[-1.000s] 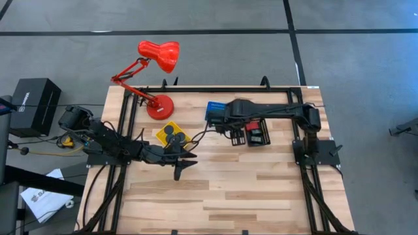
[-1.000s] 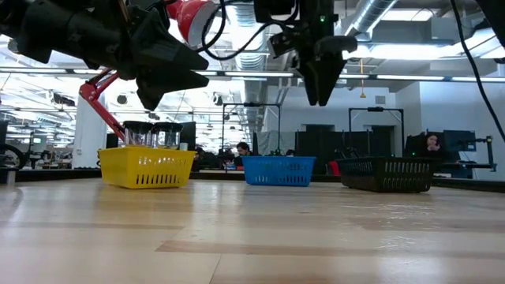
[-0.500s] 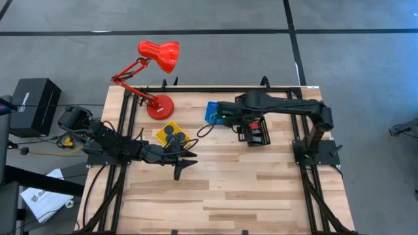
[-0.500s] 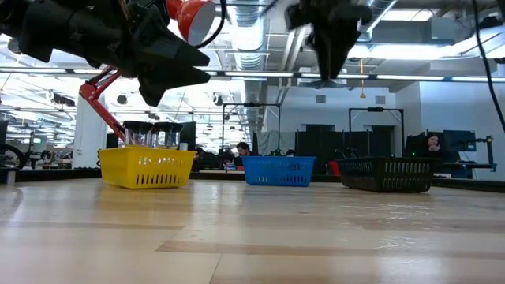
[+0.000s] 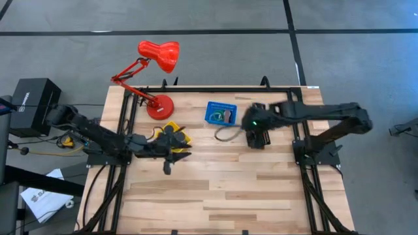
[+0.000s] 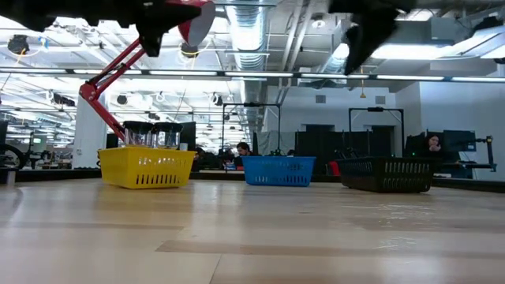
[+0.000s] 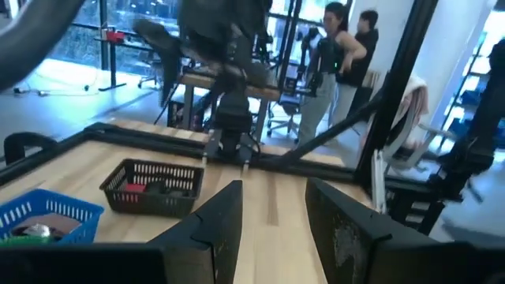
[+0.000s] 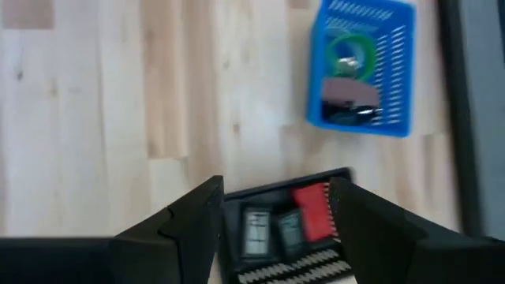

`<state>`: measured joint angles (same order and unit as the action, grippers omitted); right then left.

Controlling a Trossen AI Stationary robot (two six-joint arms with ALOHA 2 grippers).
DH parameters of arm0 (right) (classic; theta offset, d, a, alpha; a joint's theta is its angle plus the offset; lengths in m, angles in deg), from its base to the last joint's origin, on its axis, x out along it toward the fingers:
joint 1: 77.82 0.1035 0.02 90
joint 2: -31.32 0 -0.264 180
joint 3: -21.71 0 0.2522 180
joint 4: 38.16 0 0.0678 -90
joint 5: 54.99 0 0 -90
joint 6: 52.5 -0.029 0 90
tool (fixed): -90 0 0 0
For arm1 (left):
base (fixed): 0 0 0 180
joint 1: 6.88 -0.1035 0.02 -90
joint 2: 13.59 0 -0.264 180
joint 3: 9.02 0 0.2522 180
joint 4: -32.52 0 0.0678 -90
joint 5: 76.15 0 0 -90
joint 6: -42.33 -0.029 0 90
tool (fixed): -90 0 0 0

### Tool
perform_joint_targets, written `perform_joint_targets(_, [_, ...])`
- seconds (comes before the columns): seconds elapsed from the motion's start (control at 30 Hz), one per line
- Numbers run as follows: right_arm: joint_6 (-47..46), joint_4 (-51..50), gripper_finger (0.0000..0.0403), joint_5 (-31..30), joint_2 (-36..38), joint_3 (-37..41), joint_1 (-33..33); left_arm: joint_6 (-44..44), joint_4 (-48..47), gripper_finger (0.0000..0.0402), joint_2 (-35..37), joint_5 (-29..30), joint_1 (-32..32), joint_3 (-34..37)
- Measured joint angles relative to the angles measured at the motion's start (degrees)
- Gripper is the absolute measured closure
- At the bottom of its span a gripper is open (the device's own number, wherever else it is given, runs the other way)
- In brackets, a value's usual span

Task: Pick & Place Office items
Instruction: Adjust the yellow bin on the table

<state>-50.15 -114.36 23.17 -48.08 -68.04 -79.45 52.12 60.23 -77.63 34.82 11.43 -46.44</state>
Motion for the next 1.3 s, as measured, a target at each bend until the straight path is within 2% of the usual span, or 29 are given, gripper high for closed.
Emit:
perform_joint_targets(0.13, [-4.0,9.4,0.0181,0.0,8.0,13.9,4.8,2.8,-6.1,0.0266,1.7,0.0,0.0,0.0])
perform_joint_targets(0.23, [-6.4,23.0,0.0181,0.0,13.0,24.2,8.4,5.7,-14.5,0.0268,1.8,0.0,0.0,0.0])
perform_joint_targets(0.33, [-5.0,37.2,0.0181,0.0,15.9,32.7,11.1,10.0,-25.4,0.0278,2.9,0.1,0.0,0.1])
perform_joint_targets(0.43, [-0.7,45.0,0.0181,-0.1,16.9,37.5,12.8,13.4,-30.4,0.0293,6.3,0.1,0.0,0.1])
perform_joint_targets(0.53, [-0.4,43.6,0.0181,-0.1,16.8,37.9,13.3,14.2,-36.2,0.0312,10.4,0.0,0.3,0.0])
perform_joint_targets(0.67, [-4.9,42.0,0.0181,-0.2,16.5,37.9,13.2,17.7,-49.2,0.0340,15.0,-0.7,0.3,0.0])
perform_joint_targets(0.87, [-6.8,41.6,0.0181,-0.1,16.3,37.9,13.2,20.5,-61.5,0.0389,16.8,-11.1,1.4,0.0])
perform_joint_targets(1.0, [-6.9,42.1,0.0181,-0.1,16.3,37.9,13.2,29.7,-70.3,0.0399,16.8,-12.9,1.4,0.0])
perform_joint_targets(1.07, [-6.9,42.2,0.0181,-0.1,16.3,37.9,13.2,32.5,-75.4,0.0400,16.8,-11.2,1.3,0.0])
perform_joint_targets(1.13, [-6.9,42.2,0.0181,-0.1,16.3,37.9,13.2,33.9,-79.5,0.0400,16.8,-5.6,1.2,0.0])
perform_joint_targets(1.2, [-6.9,42.3,0.0181,-0.1,16.3,37.9,13.2,35.2,-81.2,0.0400,16.8,-0.2,0.6,0.0])
perform_joint_targets(1.3, [-6.9,42.6,0.0181,-0.1,16.3,37.9,13.2,35.6,-81.5,0.0401,16.8,4.6,-1.1,0.0])
